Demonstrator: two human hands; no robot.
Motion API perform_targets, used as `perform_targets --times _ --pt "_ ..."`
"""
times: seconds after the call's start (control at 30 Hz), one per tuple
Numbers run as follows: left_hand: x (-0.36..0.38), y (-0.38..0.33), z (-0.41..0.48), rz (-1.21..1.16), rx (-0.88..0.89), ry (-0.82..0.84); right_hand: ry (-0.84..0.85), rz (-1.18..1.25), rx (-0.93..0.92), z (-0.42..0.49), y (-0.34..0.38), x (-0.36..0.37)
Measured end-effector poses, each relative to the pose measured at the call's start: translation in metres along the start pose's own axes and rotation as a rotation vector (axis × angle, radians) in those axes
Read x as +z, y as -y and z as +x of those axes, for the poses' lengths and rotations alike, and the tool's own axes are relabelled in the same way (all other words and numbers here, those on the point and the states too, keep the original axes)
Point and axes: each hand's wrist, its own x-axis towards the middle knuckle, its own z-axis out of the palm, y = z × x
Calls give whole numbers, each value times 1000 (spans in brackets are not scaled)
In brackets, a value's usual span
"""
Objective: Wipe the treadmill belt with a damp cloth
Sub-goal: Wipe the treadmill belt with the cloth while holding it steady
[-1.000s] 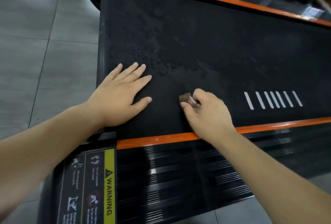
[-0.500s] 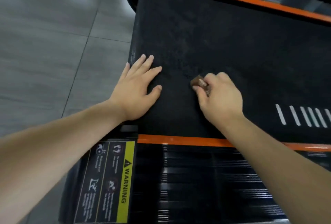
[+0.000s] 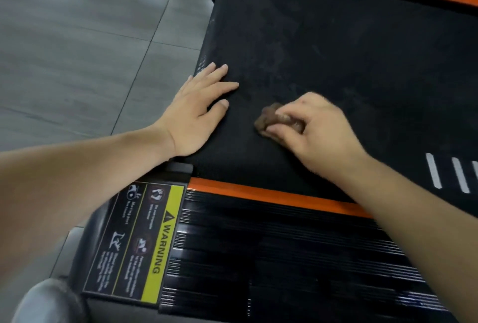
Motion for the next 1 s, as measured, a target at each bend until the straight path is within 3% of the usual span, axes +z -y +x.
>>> perform_targets --times 0.1,0.2,0.37,0.43,0.5,0.57,0.7,0.77,0.87,0.93,1.0 --pt "0 2 0 -73 8 -17 -82 -184 14 11 6 8" --pt "0 2 0 -165 -5 -26 39 -73 -138 -3 20 13" --pt "-5 3 6 -515 -176 -129 -140 -74 132 44 19 20" --pt "-2 11 12 -560 -250 -145 -126 -67 22 33 42 35" --pt "1 20 15 -548 -277 -145 -6 3 -105 12 57 38" --pt "0 23 12 -627 -298 -113 29 9 -134 14 51 32" --pt "-1 27 13 -769 -325 -77 -123 -67 58 57 45 40" --pt "-2 28 15 -783 -342 -34 -72 -11 13 42 55 43" --pt "-3 30 13 -715 -310 3 153 80 -161 10 61 29" --pt "-4 27 13 -650 -316 7 104 -47 -121 32 57 26" --pt "-6 22 10 -601 -329 -16 -10 -103 46 59 61 33"
